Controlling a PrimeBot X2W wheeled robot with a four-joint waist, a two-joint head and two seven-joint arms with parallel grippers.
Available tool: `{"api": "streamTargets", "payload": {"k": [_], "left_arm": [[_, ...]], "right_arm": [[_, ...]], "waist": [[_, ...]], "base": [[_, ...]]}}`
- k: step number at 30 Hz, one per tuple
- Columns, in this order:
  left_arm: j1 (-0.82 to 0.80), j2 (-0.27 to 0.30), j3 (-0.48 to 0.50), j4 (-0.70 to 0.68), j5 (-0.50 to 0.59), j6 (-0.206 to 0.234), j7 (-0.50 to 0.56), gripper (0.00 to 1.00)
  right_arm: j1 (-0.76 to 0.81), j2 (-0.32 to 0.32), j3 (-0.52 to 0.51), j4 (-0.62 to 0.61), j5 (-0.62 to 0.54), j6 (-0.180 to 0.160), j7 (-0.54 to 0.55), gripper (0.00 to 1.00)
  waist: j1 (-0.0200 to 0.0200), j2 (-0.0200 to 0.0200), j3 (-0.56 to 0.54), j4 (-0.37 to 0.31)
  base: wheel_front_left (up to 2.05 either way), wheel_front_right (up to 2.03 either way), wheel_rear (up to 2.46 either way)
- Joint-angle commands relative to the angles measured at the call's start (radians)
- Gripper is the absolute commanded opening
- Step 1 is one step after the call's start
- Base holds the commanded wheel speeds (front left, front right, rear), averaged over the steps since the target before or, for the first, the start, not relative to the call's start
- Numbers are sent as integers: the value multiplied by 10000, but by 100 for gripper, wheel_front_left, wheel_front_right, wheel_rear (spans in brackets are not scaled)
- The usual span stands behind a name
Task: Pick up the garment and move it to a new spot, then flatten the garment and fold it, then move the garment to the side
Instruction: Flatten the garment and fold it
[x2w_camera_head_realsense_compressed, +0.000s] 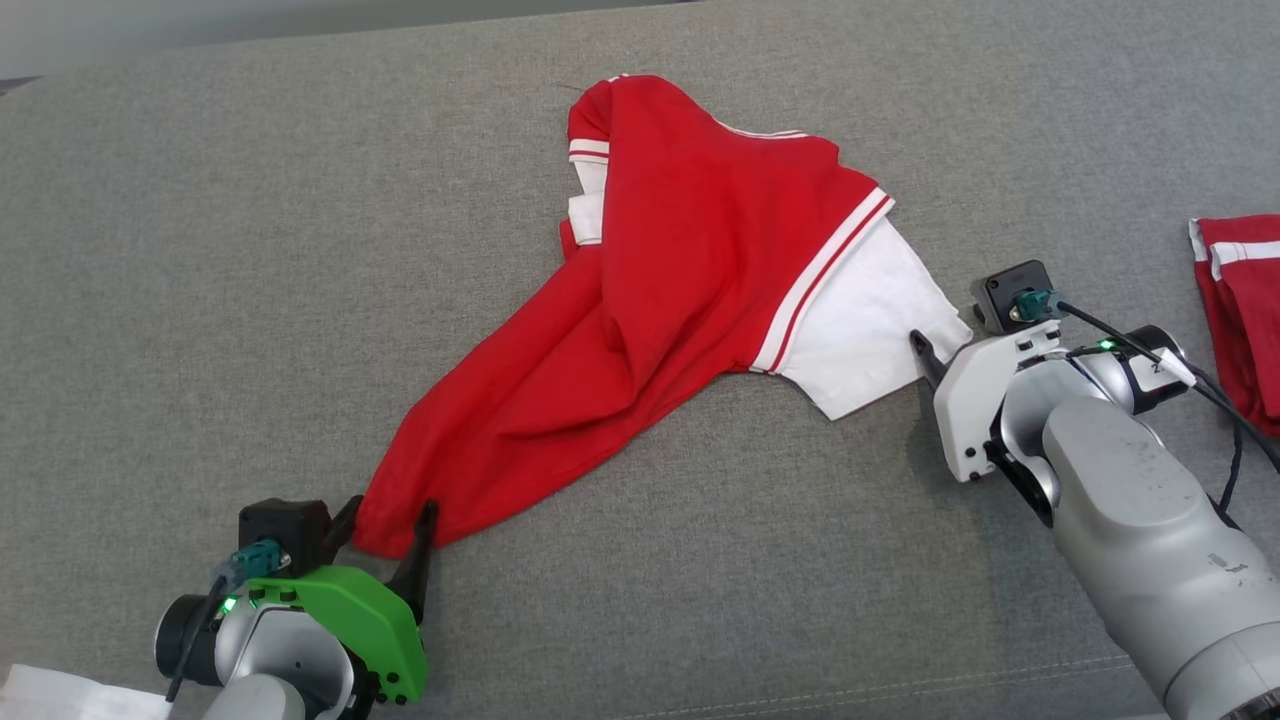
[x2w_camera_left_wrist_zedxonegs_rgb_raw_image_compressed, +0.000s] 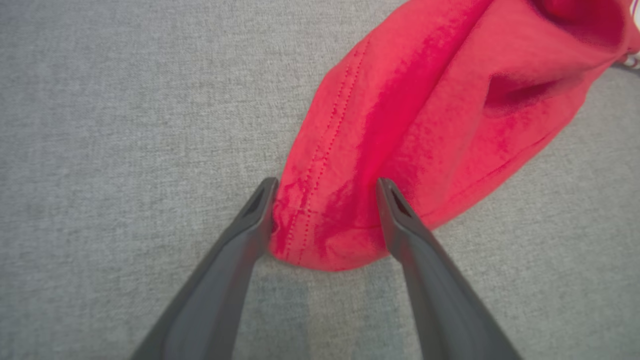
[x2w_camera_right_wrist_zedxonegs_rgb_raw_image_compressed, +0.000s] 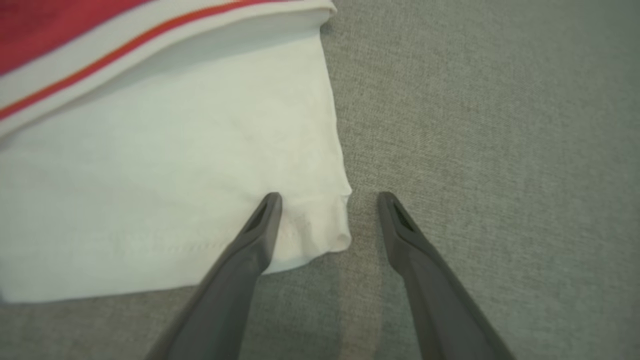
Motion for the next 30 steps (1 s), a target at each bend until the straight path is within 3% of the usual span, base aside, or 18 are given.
{"api": "streamTargets", "payload": {"k": [1,2,3,4,6,7,8,10,11,17,21,25,30], "left_arm": [[-42,81,-61,-30,41,-29,17,100],[-12,80,-76,-48,25,-33,13,98],[26,89,-90,-61,26,-26,2,64],[82,106,-122,-75,40,-36,16,44],[143,121,-118,-168,65,3,-99,30],[184,138,-134,-203,67,18,-98,16],[211,145,-148,-256,64,20,-101,0],[239,153,-165,-370,28,12,-106,0],[257,153,-188,-418,-11,-22,-75,0],[336,73,-79,-754,-327,-119,-74,0],[538,-20,385,-1589,-1123,-263,-166,0],[929,-70,1038,-3024,-2182,-358,-178,0],[1490,18,2009,-5124,-3494,-302,-32,0]], "right_arm": [[225,136,211,343,105,4,53,100],[203,141,255,402,137,7,12,100],[196,144,296,454,165,7,-6,100],[190,143,340,508,204,7,-28,100],[177,136,419,616,269,9,-56,100],[168,126,456,664,304,11,-78,97],[156,114,486,708,350,17,-94,76],[150,114,493,750,517,15,-188,15],[179,152,548,776,633,9,-148,0],[300,232,688,435,1628,3,-459,0],[296,28,262,-541,2963,1,-1098,0],[746,-589,-258,-2218,4364,1,-1570,0],[1673,-1733,-1414,-5184,5952,1,-1704,0]], "waist": [[0,0,-31,-26],[0,0,-44,-32],[0,0,-59,-35],[0,0,-74,-37],[0,0,-105,-33],[0,0,-115,-28],[0,0,-130,-18],[0,0,-149,2],[0,0,-166,11],[0,0,-329,-8],[0,0,-579,-88],[0,0,-893,-263],[0,0,-1261,-558]], "base": [[0,0,0],[0,0,0],[0,0,0],[0,0,0],[0,0,0],[0,0,0],[0,0,0],[0,0,0],[0,0,0],[0,0,0],[0,0,0],[0,0,0],[0,0,0]]}}
